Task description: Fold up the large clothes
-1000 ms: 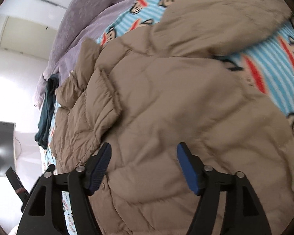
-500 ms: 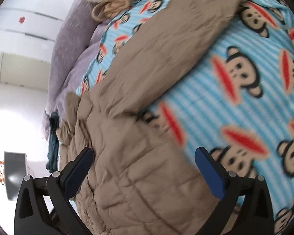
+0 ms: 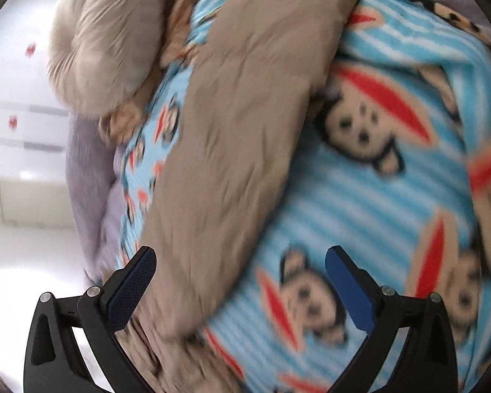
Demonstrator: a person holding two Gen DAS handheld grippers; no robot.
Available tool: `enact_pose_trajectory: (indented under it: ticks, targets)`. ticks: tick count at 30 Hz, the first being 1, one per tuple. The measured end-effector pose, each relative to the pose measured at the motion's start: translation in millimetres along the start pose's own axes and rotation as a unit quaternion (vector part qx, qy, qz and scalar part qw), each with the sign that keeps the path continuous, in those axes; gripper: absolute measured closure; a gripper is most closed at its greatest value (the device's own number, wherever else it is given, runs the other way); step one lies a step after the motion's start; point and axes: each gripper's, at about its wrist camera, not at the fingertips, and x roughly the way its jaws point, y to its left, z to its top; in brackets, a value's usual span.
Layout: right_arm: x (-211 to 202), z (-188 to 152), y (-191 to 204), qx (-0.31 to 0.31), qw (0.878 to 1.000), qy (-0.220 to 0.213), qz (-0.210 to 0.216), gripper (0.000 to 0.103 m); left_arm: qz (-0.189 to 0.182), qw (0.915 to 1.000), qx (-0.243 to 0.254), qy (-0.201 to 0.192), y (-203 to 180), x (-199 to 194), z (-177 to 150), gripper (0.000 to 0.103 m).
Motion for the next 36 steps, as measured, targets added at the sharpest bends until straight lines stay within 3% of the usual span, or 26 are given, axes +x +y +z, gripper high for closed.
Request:
enact_pose_trajectory:
  ticks: [4,7,8,9,11,13,18,22,26,28,30,36]
  targets:
    - [21.1,34.7,-11.7,0.060,0.997,-0.005,0.041,0.000,-0.016,0.9997,-0.010,0.017,-0.9,9.3,7.2,0.000]
    - [29.7,47.5,-11.3,0.092,0.994,-0.010,0.064,0.006,-0.014,0.9998,-0.014,0.003,-1.3,5.8,14.0,0.000]
    - [31.7,50.4,-10.0,0.101,0.992,-0.009,0.072,0.022,-0.015,0.9997,-0.016,0.000,-0.5,4.3,16.8,0.000]
    - [33.9,53.4,-9.0,0.111,0.991,-0.004,0.081,0.059,-0.014,0.9997,-0.020,-0.005,0.8,2.2,20.2,0.000]
    - [41.3,58.8,-6.1,0.124,0.988,0.019,0.086,0.096,-0.012,0.9994,-0.029,-0.017,4.7,-3.0,28.0,0.000]
    - [40.4,60.4,4.5,0.112,0.988,0.019,0.100,0.096,-0.007,0.9987,-0.037,-0.035,12.8,-11.5,37.0,0.000]
    - [22.3,43.7,70.5,-0.013,0.994,0.020,0.105,0.096,0.014,0.9955,-0.057,-0.075,43.3,-31.3,55.7,0.000]
    - [15.3,1.9,150.9,-0.151,0.982,0.030,0.113,0.096,0.031,0.9922,-0.081,-0.089,77.9,-37.9,60.6,0.000]
    - [27.8,-70.6,238.1,-0.288,0.948,0.053,0.127,0.096,0.052,0.9892,-0.107,-0.086,117.3,-35.9,56.4,0.000]
    - [37.9,-116.5,268.5,-0.356,0.924,0.064,0.123,0.096,0.055,0.9874,-0.121,-0.085,135.9,-35.3,52.2,0.000]
    - [56.8,-175.7,301.0,-0.432,0.891,0.083,0.116,0.096,0.061,0.9855,-0.133,-0.087,151.8,-33.3,46.7,0.000]
    - [120.9,-319.7,321.4,-0.569,0.811,0.129,0.048,0.096,0.080,0.9806,-0.158,-0.084,193.3,-22.1,25.4,0.000]
